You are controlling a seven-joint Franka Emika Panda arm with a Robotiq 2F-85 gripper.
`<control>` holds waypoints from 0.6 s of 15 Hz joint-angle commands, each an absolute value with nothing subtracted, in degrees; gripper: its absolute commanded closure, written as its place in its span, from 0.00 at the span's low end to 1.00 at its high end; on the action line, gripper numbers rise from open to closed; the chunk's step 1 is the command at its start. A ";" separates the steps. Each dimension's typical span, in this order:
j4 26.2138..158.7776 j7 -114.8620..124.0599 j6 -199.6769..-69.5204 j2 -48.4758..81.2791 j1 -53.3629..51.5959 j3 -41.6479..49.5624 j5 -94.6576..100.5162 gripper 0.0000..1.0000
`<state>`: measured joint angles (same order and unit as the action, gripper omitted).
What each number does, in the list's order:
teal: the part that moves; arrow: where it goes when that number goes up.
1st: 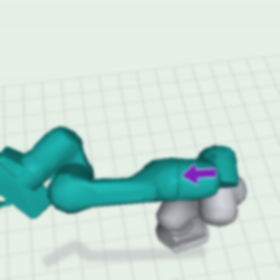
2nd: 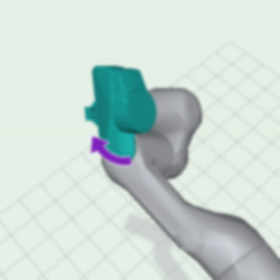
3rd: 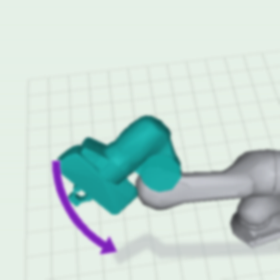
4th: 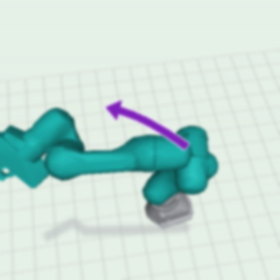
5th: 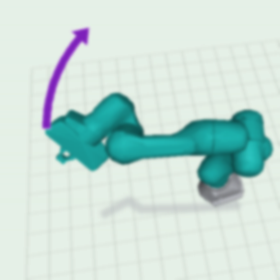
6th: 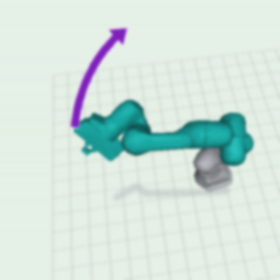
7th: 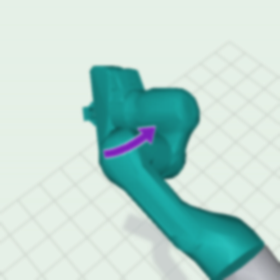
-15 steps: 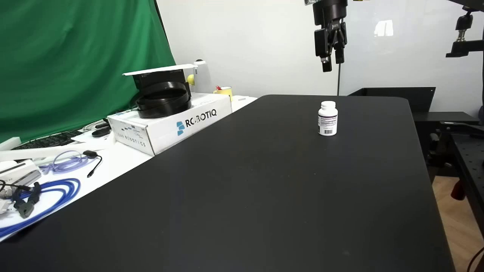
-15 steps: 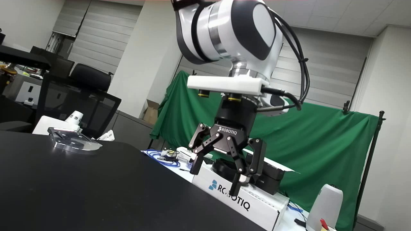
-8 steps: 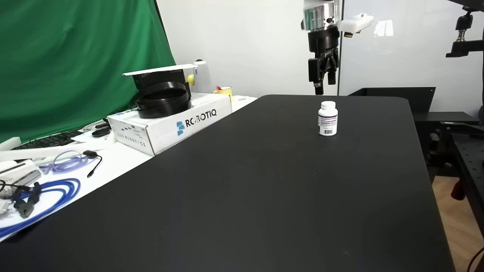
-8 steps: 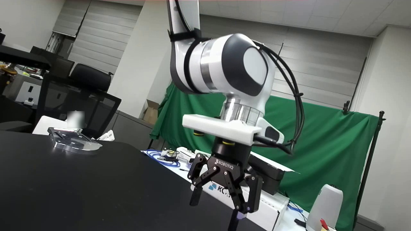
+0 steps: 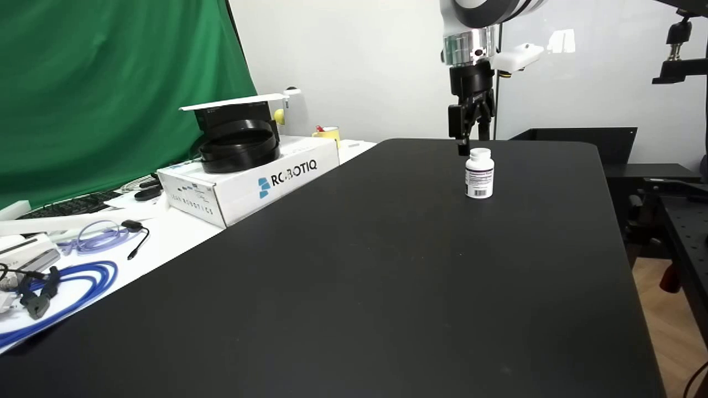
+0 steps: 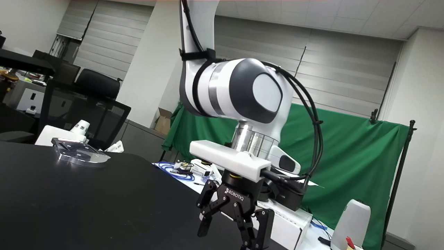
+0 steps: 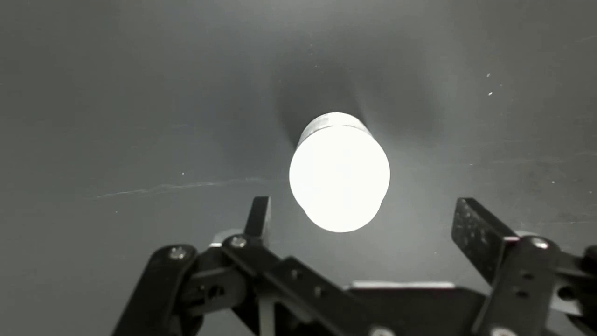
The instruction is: Pick up the small bottle and put it on the left side of the table
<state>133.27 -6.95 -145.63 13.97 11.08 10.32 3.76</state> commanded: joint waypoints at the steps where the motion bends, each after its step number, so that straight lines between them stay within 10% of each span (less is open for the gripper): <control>1: 133.59 -6.14 -145.97 13.94 11.31 9.93 2.13 0.00; 8: 133.89 -5.80 -146.67 14.92 11.09 10.09 2.40 0.00; 9: 134.02 -5.60 -147.02 15.00 11.07 10.10 2.32 0.14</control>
